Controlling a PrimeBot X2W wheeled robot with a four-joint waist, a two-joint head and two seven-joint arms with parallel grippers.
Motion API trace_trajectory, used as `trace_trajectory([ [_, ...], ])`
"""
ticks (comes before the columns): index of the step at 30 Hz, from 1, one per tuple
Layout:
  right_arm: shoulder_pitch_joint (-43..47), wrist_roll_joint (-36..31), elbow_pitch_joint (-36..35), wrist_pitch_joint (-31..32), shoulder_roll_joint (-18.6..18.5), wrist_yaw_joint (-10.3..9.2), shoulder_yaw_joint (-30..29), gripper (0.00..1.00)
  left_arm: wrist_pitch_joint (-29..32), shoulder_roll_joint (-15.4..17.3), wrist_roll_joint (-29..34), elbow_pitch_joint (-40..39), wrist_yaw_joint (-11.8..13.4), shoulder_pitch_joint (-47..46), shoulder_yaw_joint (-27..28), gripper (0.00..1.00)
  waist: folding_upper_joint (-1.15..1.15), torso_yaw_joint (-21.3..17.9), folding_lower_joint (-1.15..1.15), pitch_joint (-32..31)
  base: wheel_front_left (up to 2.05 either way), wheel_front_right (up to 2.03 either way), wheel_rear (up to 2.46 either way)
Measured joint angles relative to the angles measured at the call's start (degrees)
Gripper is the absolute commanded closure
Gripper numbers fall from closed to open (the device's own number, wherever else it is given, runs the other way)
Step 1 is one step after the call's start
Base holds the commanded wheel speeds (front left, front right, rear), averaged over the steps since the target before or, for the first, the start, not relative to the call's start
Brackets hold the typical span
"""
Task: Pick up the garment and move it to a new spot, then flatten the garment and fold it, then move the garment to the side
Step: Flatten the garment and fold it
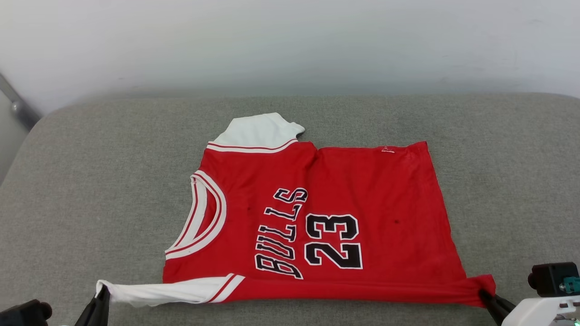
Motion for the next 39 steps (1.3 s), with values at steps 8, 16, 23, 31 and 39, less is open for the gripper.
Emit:
trace_trajectory([
  [8,-6.9,-2.1,2.3,1.3,1.5,-0.02,1.3,1.0,2.0,-1.6,2.5,1.5,-0.7,-9.7,-3.8,1.0,0.0,-0.3,0.02,0.9,0.0,0.0,0.0],
  [16,-17.9,-2.6,11.2,-0.4,0.1,-0.04,4.8,1.0,2.1,-5.1,4.6,10.0,-5.6,-22.7,-7.6,1.0,0.0,0.1,0.03,5.5,0.0,0.0,0.0],
  [23,-23.3,-2.7,18.6,-3.8,-0.1,-0.05,7.2,0.93,3.1,-7.9,5.5,17.7,-8.6,-28.2,-10.8,1.0,0.0,0.5,0.04,9.4,0.0,0.0,0.0],
  [31,-25.8,-2.3,24.1,-11.5,0.6,-0.03,8.7,0.0,3.8,-10.1,4.5,25.6,-11.7,-31.6,-12.3,0.0,0.0,0.3,0.03,10.9,0.0,0.0,0.0],
  [39,-22.3,-2.1,19.8,-27.1,-0.4,-0.05,8.8,0.0,3.4,-9.2,3.9,28.1,-12.6,-32.0,-11.6,0.0,0.0,0.2,0.03,7.2,0.0,0.0,0.0],
])
